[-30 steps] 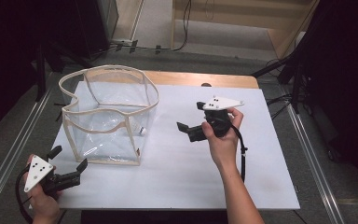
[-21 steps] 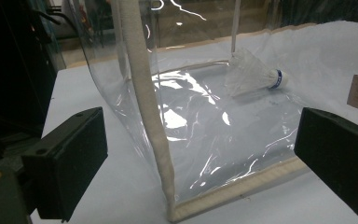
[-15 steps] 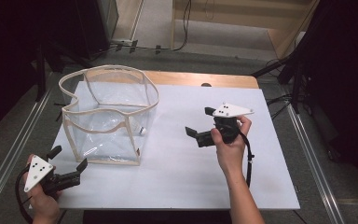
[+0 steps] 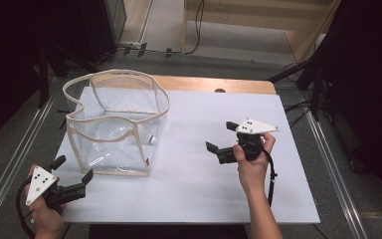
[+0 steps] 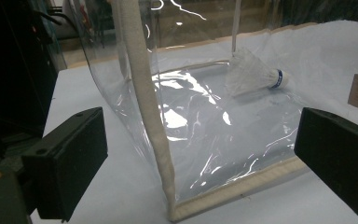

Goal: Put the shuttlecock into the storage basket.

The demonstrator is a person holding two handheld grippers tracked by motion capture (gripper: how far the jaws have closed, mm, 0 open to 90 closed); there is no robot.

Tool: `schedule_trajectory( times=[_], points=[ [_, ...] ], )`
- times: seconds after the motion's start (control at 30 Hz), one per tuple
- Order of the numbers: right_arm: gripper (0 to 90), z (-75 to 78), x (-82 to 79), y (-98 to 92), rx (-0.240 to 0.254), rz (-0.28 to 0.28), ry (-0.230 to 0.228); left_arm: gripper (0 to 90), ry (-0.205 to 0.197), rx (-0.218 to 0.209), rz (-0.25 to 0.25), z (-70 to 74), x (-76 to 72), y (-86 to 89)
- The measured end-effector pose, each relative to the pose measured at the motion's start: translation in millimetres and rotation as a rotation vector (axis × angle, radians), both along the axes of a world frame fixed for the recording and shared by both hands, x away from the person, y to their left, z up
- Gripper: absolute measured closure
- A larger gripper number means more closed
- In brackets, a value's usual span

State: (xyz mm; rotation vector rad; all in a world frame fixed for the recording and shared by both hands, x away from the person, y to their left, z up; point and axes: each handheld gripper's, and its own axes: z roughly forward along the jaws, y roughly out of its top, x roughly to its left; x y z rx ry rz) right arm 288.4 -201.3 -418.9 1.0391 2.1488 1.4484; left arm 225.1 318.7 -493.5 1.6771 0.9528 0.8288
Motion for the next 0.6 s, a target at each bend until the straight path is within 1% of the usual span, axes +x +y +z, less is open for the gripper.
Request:
schedule_trajectory(
  times=[0.13, 0.37, 0.6],
  points=[
    [0.0, -2.2, -2.9, -4.2, 0.009, -0.013, 0.001, 3.2, 0.000, -0.001, 0.001, 0.0, -0.1, -0.1],
    [0.0, -5.4, -7.5, -11.9, 0.006, -0.027, -0.001, 3.2, 0.000, -0.002, 0.001, -0.1, -0.1, 0.0],
    [0.0, -9.9, -13.4, -23.9, 0.012, -0.049, 0.001, 3.2, 0.001, -0.002, 0.001, -0.1, -0.2, 0.0]
  ],
)
